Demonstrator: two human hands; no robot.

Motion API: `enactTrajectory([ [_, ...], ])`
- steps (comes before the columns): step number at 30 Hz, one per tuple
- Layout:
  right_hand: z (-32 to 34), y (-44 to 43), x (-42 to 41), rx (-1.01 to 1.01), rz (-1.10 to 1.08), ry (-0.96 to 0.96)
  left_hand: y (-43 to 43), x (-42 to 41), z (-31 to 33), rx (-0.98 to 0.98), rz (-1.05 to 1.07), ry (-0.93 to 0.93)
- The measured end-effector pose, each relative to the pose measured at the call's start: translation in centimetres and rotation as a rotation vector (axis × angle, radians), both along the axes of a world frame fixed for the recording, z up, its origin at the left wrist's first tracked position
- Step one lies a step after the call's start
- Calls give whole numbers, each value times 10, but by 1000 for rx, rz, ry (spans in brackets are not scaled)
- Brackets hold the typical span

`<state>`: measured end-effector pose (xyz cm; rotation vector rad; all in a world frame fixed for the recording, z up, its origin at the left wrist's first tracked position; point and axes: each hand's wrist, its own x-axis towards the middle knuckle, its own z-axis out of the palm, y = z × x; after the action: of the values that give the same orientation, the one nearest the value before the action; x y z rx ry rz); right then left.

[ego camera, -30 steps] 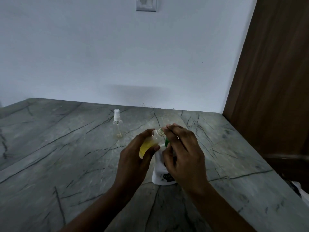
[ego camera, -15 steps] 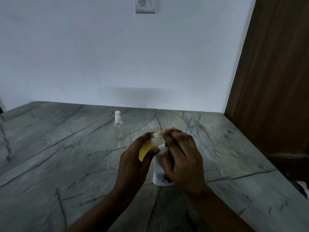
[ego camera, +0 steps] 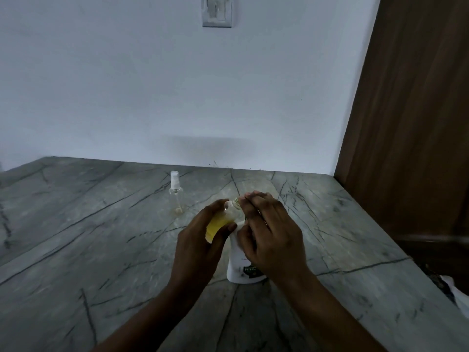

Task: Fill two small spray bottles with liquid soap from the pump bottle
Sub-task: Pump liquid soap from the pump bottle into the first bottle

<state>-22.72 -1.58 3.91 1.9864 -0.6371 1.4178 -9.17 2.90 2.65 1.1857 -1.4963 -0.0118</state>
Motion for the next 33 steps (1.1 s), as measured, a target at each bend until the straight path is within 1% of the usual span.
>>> enactTrajectory([
  [8, -5, 1, 0, 83, 40, -34, -2, 2, -3, 14, 6, -19],
  [11, -9, 0, 1, 125, 85, -66, -2, 2, -3, 14, -7, -9],
  [19, -17, -1, 1, 138, 124, -65, -2, 3, -9, 11, -4, -19],
  [25, -9, 3, -2, 177, 113, -48, -2, 3, -7, 14, -6, -24],
  [33, 2, 6, -2, 170, 75, -47, -3, 2, -3, -7, -3, -18],
])
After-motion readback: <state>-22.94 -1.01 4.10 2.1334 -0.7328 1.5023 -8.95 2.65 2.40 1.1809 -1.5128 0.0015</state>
